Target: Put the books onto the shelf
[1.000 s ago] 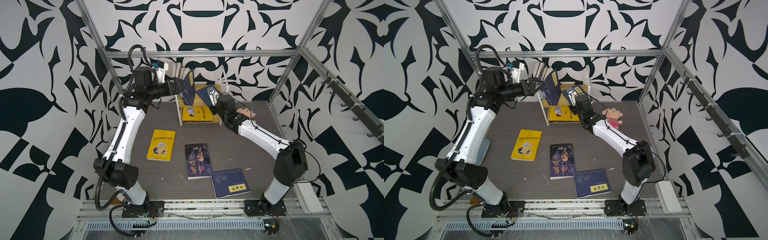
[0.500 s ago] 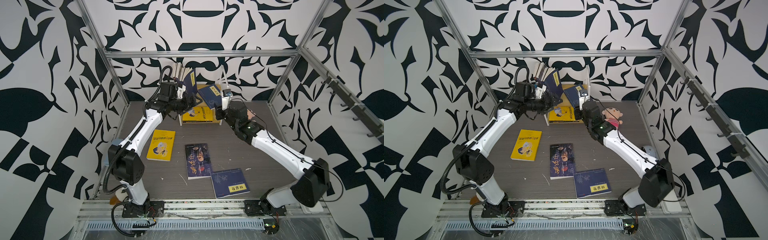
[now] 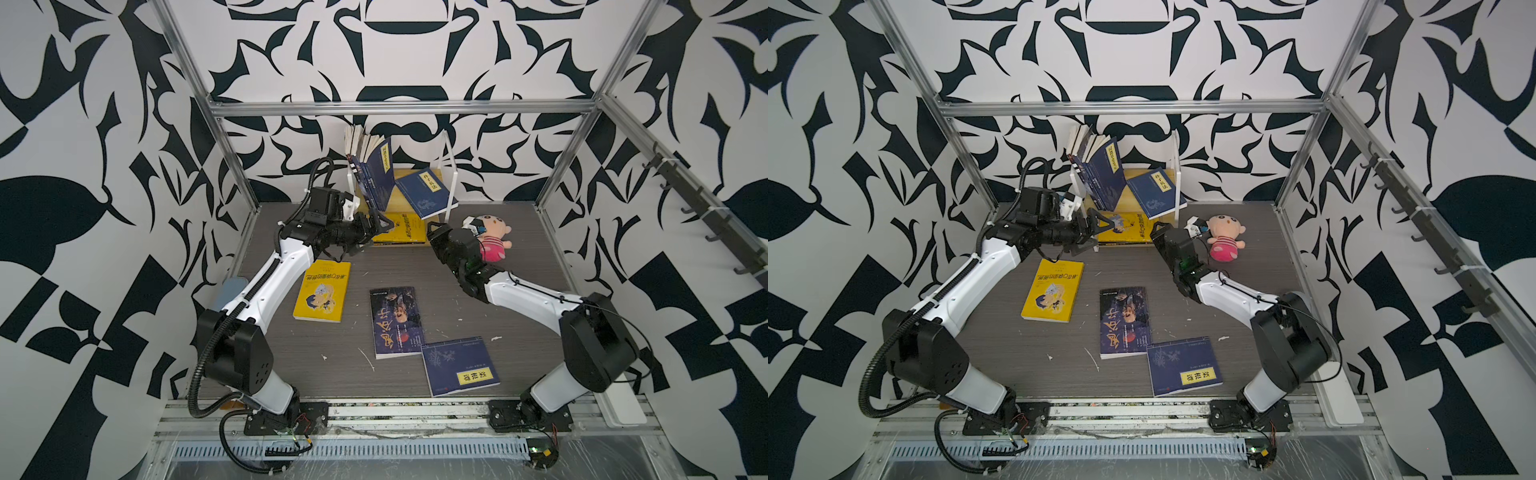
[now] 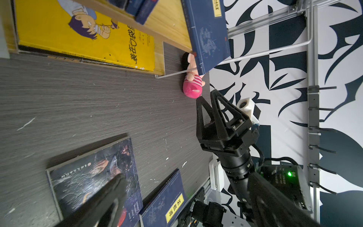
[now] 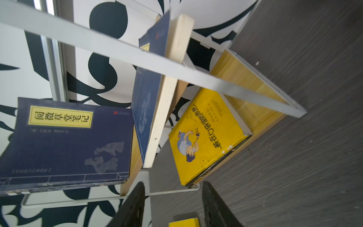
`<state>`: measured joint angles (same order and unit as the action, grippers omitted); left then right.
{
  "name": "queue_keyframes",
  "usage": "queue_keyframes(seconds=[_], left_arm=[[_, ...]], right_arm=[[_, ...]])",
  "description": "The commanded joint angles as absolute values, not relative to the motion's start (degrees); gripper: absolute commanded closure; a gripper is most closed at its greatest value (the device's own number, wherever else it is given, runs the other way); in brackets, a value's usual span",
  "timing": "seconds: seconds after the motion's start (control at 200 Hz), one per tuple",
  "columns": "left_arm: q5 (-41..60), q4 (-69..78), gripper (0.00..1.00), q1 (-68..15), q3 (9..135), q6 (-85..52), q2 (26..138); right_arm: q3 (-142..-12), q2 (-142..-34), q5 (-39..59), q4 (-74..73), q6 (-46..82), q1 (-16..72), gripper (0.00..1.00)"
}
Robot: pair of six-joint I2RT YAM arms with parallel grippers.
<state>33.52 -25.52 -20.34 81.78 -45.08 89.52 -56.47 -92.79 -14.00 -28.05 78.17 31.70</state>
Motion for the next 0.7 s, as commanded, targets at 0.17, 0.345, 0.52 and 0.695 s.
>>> queue_keyframes(seconds=[0.17,0.345,0.52,0.695], left_arm=[[34.76,-21.02,0.0,-19.41,79.06,-48.65,86.8],[34.76,-20.09,0.01,-18.52,77.59,-49.54,86.05],[34.85,-19.5,0.0,-17.78,76.83,-50.23,85.7],[34.8,-19.18,0.0,-17.67,76.42,-50.51,85.37]], right_arm=[[-61.8,-99.72,-9.11,-45.85,95.1,30.53,0.42],[-62.49,-101.43,-7.93,-48.4,96.06,29.6,0.41],[-62.14,-102.17,-7.88,-48.78,97.9,28.09,0.42],[-64.22,-103.48,-7.29,-48.16,98.32,27.16,0.51]])
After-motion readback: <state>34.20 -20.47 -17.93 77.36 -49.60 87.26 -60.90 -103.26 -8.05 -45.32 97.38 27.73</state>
